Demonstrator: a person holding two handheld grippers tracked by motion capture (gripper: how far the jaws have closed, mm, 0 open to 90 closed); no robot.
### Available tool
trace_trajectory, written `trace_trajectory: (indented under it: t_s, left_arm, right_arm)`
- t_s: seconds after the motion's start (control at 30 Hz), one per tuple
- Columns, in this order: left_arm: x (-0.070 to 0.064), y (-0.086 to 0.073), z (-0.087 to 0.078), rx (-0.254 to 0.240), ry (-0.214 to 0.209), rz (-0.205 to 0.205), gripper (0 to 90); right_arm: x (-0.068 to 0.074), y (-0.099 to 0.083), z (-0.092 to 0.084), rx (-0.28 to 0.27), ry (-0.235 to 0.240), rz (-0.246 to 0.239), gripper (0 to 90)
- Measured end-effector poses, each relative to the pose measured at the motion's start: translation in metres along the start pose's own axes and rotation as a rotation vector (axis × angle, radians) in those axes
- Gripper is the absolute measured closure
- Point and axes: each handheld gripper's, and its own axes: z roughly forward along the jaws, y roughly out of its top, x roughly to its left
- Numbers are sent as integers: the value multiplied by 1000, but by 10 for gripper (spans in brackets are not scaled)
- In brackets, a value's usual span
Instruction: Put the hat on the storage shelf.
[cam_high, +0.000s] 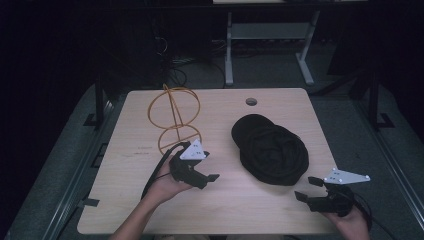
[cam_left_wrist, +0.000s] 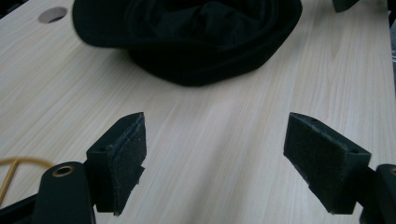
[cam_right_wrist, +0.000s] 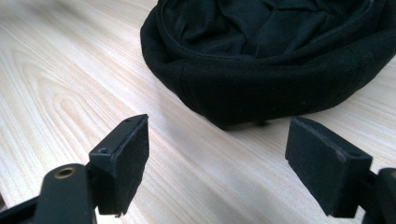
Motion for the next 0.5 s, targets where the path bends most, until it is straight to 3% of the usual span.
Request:
trace_trajectory:
  t_s: [0.1,0.5]
  left_arm:
    - [0,10,11,16,-25,24,211]
    - [-2,34,41,17,-89,52,234]
  right_arm:
    - [0,0,0,4,2,-2,213]
    - [-2,0,-1,-2,5,-3,213]
